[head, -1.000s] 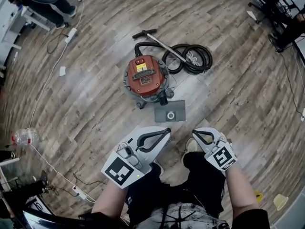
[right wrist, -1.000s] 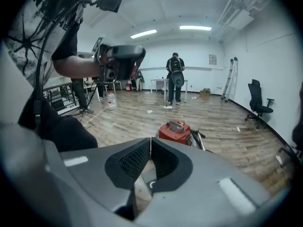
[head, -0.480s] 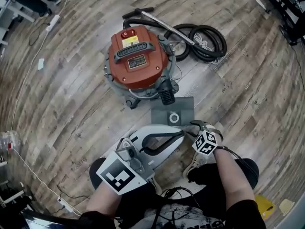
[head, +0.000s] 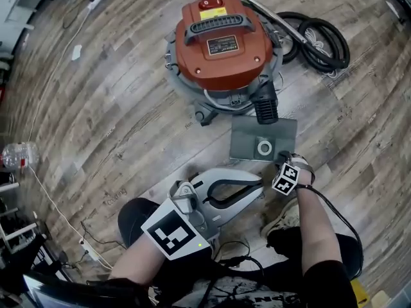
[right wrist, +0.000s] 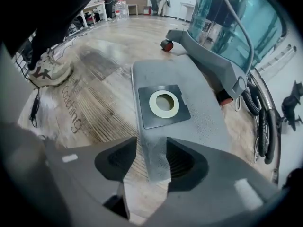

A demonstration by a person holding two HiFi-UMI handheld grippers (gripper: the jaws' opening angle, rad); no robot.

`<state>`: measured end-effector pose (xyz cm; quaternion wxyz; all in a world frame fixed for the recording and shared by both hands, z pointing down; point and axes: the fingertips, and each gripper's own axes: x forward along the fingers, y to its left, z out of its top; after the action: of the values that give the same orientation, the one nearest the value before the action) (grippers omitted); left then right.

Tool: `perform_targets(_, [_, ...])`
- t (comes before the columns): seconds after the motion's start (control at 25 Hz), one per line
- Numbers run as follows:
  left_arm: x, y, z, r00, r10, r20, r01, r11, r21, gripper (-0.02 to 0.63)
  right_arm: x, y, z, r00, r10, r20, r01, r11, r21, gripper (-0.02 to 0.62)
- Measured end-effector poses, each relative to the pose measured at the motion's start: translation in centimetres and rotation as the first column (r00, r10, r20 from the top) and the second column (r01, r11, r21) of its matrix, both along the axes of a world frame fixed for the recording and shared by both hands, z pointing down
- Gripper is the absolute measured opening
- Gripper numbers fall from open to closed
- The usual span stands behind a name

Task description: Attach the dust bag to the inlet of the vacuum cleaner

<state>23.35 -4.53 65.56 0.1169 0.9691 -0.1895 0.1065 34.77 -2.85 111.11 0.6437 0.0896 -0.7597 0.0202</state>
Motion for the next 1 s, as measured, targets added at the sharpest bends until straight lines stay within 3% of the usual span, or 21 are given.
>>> perform_targets(0.28, [0.6,-0.2,1.7,0.999,0.018,0.03,-0.017,1.0,-0.01,-0.002,-0.2,-0.5,1.3,0.997,-0.055,-0.05,0.057,0.998,0.024,0.151])
perform_targets(0.48, [0.3,-0.6,2.2,0.999,0.017,0.043,-0.016,1.0,-0.012,-0.002,-0.2,-0.5,0.6,0.995,-0.09,-0.053,0.092,0.995,0.026,0.031])
perform_targets(0.72, [1.0,-1.4,2.3,0.998,0.036,0.052,-0.035,0.999,-0.008,-0.002,0.0,-1.7,-1.6,0.996,-0.084,-0.031,0.085,0.996,0.041,0.015])
perform_targets(1.0, [2.4,-3.2,2.0,0.997,0.046,0.069,-0.048,0.999,0.025,-0.002,0.3,-3.2,-6.4,0.987,-0.158,-0.026,0.159,0.986,0.04,0.011])
